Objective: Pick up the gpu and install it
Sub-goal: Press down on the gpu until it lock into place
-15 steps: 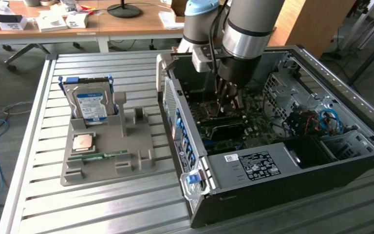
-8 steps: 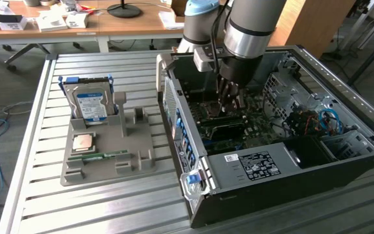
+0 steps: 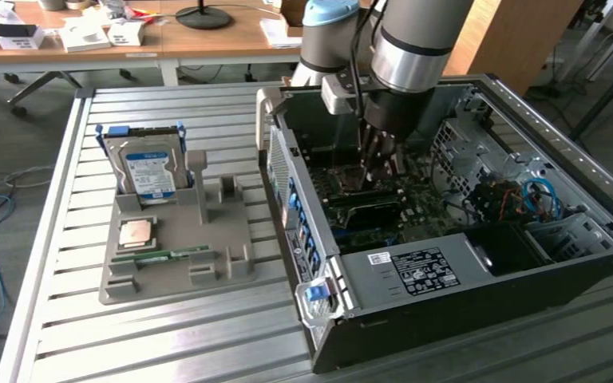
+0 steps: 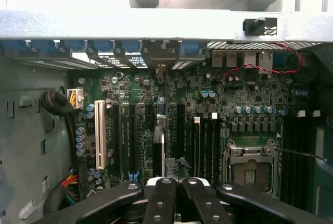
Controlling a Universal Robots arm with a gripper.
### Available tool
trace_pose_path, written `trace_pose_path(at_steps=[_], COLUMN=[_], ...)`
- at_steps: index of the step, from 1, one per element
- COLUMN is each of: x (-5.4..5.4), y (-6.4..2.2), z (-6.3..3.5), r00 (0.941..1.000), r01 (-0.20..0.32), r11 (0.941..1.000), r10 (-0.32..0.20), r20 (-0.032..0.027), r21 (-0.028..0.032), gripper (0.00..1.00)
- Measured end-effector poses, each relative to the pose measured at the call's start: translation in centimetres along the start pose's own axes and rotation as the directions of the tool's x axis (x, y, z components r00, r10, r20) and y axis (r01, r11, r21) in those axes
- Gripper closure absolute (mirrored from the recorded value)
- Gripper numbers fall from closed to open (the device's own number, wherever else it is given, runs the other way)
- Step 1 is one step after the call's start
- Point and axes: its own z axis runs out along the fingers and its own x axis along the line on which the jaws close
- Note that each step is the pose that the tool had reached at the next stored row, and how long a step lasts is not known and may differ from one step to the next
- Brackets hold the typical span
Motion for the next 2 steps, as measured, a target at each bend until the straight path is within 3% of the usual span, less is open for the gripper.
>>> trace_pose_path(at_steps=[2], x=[0.00], y=[0.00], z=[0.00], r00=[1.0000], r01=[0.000], r11=[1.0000], r10=[0.000], r20=[0.0000], r21=[0.0000], gripper=[0.89])
